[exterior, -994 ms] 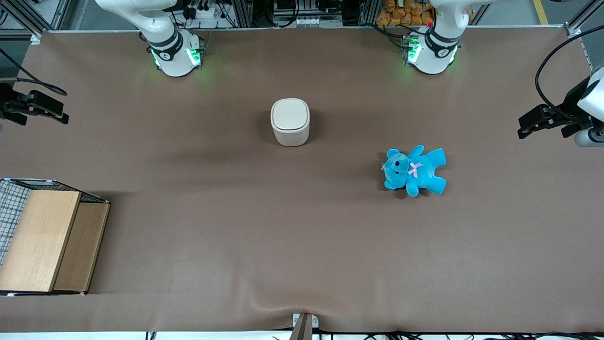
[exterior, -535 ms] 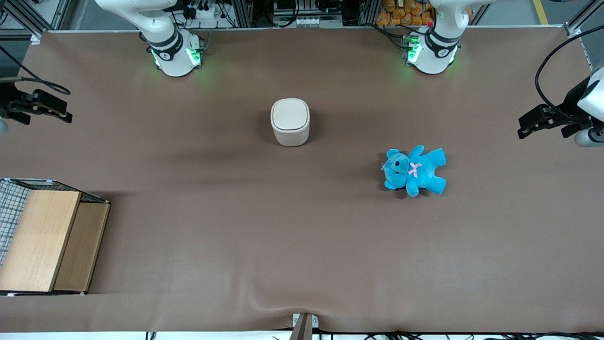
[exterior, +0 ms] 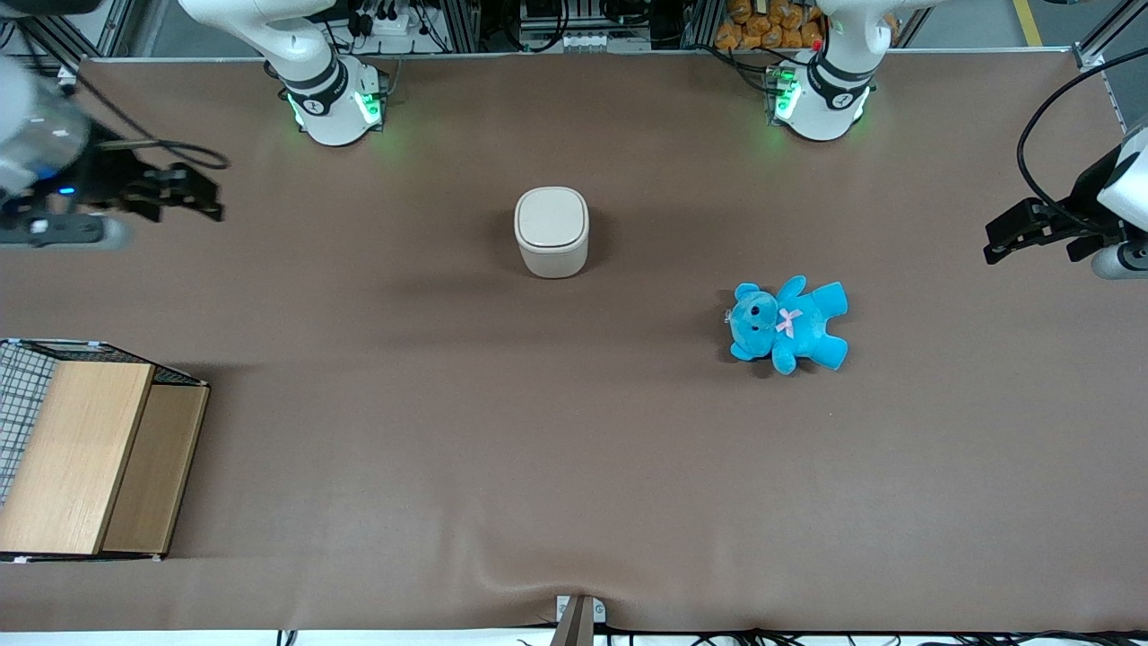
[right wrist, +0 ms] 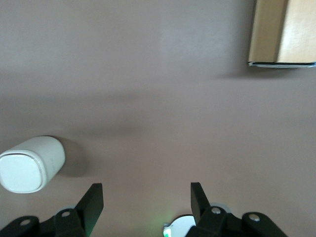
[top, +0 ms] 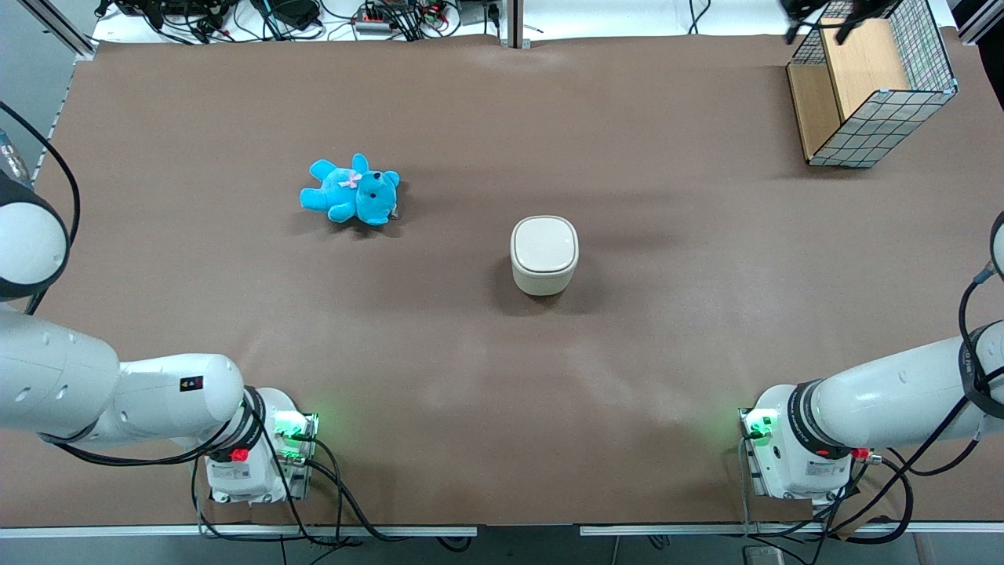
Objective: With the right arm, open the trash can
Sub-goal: 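Move the right gripper over to the white trash can lid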
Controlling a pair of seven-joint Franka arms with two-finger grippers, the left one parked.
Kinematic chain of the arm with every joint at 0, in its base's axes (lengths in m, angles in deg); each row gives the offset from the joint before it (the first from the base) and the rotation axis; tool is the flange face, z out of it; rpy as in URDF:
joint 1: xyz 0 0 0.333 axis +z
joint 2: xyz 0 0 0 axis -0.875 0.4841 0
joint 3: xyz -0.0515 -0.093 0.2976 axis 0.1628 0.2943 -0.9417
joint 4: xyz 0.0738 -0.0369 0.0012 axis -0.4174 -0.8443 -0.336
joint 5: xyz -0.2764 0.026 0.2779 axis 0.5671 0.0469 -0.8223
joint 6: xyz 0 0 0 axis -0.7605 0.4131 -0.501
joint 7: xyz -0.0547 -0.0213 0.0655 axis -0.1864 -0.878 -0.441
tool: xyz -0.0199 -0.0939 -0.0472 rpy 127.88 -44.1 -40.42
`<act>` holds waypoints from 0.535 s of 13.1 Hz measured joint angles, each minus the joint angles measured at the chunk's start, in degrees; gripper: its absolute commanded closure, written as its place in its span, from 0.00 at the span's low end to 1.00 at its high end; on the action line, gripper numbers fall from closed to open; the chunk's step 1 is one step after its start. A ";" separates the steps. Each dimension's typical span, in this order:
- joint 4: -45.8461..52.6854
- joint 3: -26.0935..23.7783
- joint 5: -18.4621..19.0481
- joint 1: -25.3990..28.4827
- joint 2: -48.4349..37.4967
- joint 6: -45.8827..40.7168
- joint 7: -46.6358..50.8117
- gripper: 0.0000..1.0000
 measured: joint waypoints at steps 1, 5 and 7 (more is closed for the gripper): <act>-0.01 -2.03 -0.12 0.31 0.06 0.01 2.51 0.19; -0.01 -7.62 -3.04 0.64 2.19 1.49 11.17 0.19; -0.02 -10.10 -3.24 0.72 3.63 1.92 13.68 0.19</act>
